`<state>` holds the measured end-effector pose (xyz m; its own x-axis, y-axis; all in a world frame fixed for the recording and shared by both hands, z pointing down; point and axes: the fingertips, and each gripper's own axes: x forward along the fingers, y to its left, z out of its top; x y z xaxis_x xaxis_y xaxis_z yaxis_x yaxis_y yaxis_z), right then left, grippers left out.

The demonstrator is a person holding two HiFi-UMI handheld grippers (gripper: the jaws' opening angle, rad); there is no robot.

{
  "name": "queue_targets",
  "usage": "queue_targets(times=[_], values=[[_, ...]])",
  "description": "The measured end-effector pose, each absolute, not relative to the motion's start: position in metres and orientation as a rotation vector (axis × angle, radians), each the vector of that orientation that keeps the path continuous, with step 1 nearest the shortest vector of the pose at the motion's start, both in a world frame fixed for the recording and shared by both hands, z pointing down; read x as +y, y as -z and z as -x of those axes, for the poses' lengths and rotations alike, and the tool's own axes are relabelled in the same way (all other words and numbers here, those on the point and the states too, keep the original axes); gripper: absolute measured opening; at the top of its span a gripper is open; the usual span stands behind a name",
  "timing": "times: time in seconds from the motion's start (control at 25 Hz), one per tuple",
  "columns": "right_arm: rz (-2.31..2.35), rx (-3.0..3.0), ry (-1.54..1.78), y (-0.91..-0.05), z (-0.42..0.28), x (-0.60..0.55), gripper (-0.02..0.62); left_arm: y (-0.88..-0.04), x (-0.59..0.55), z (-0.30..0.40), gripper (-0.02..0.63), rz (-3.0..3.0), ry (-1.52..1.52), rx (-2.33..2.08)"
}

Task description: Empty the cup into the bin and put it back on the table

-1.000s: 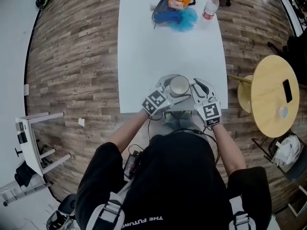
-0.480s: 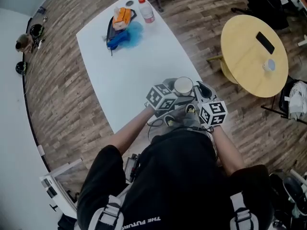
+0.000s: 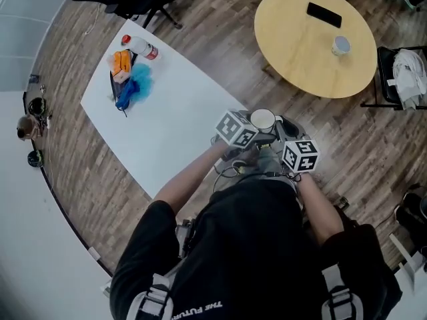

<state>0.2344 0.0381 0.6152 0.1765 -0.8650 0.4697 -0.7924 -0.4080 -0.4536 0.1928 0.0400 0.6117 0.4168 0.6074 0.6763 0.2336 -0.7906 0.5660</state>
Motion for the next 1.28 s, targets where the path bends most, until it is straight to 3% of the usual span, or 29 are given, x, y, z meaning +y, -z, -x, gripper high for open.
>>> queue_targets(times=[0.6,1.28], values=[[1.860,1.160,1.399,-0.702,-0.241,0.095,0.048,-0.675,0.090,-0.221,0.403,-2.057,-1.715,0.852],[1.708,1.014,1.442,-0.730,-0.232,0.110,0.048,-0.703,0.104,-0.214,0.403,-1.854,-2.008,0.843]])
